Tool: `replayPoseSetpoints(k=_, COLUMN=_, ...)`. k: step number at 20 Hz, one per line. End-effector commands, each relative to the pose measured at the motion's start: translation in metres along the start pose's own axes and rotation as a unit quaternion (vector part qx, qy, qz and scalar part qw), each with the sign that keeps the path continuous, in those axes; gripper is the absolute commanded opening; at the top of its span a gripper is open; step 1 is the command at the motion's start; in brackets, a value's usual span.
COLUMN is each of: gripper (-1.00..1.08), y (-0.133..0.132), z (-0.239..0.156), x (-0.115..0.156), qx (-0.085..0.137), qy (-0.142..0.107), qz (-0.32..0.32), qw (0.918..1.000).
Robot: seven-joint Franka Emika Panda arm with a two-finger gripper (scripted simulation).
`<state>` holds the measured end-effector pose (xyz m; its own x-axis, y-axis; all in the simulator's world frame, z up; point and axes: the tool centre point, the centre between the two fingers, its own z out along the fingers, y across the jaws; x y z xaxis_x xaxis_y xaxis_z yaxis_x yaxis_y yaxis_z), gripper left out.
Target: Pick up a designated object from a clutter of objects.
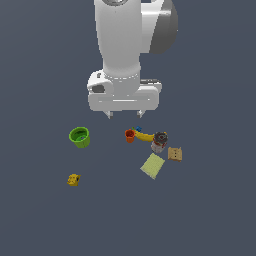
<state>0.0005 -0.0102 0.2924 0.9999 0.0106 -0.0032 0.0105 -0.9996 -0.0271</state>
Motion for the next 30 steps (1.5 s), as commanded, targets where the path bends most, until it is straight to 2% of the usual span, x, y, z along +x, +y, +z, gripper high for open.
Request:
replayPoseSetpoints(k=1, gripper=1.00, y=-0.003, z=0.007, x=-0.001, qx=-0.002, qy=0.000, qz=-0.017, qw=0.9998)
replayPoseSetpoints(k=9, gripper=1.00, y=-0.019, z=0.041, x=-0.006, qx=-0.010, qy=-0.002, qz=-0.109, qw=0.9940)
replayPoseSetpoints(k=12, gripper=1.00, y=-0.027, z=0.059, x=-0.010, qx=-0.014, qy=-0.003, qz=-0.157, qw=0.9875)
replayPoseSetpoints(k=16, gripper=1.00, y=-0.040, z=0.084, x=-0.017, qx=-0.018, qy=-0.005, qz=-0.226, qw=0.9740)
replayPoseSetpoints(k=19, gripper=1.00, y=-0.049, z=0.101, x=-0.023, qx=-0.020, qy=-0.006, qz=-0.277, qw=0.9607)
replayPoseSetpoints(k=23, gripper=1.00, y=-0.062, z=0.124, x=-0.033, qx=-0.021, qy=-0.008, qz=-0.344, qw=0.9387)
replayPoseSetpoints(k=26, gripper=1.00, y=-0.071, z=0.141, x=-0.042, qx=-0.022, qy=-0.009, qz=-0.394, qw=0.9190)
replayPoseSetpoints(k=30, gripper=1.00, y=-0.084, z=0.162, x=-0.055, qx=-0.021, qy=-0.009, qz=-0.458, qw=0.8885)
